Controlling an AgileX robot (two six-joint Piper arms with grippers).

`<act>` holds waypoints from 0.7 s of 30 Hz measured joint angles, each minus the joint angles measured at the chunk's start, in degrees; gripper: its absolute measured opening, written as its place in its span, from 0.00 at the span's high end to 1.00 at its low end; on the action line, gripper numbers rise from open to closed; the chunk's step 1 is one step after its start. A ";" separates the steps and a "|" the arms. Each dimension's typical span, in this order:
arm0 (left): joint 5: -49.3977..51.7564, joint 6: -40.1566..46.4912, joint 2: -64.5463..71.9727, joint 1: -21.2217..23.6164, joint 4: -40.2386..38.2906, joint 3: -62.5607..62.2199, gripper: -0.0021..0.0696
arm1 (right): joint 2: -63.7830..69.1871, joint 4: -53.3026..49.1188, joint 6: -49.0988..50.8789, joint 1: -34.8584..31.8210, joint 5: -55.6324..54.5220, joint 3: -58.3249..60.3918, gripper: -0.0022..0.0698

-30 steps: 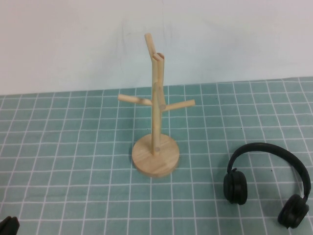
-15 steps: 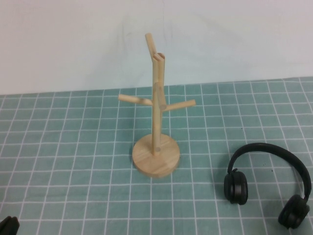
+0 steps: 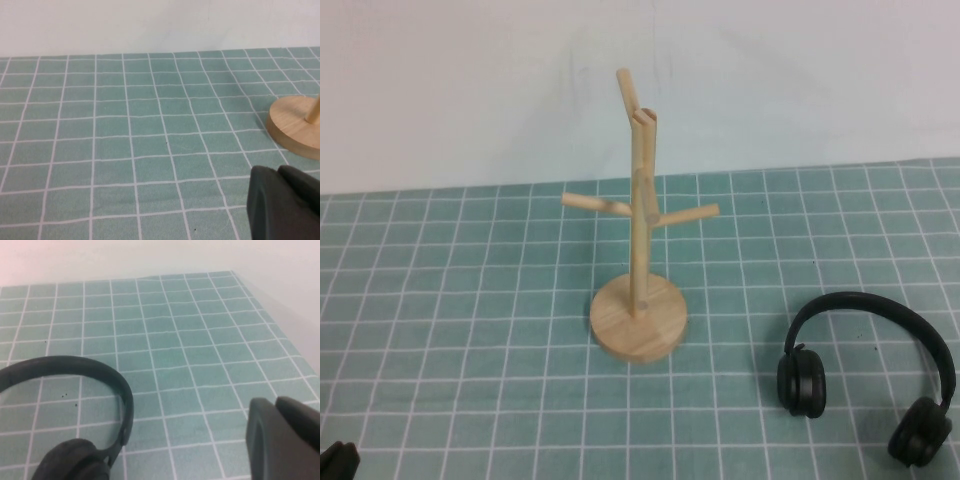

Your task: Take out the headphones from the headphone stand

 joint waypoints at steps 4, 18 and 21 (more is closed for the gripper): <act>0.00 0.00 0.00 0.00 0.00 0.00 0.98 | -0.04 0.00 -0.51 0.00 0.00 0.00 0.98; 0.00 0.00 0.00 0.00 0.00 0.00 0.98 | -0.04 0.00 -0.65 0.00 0.00 0.00 0.98; 0.00 0.00 0.00 0.00 0.00 0.00 0.98 | -0.04 0.00 -0.65 0.00 0.00 0.00 0.98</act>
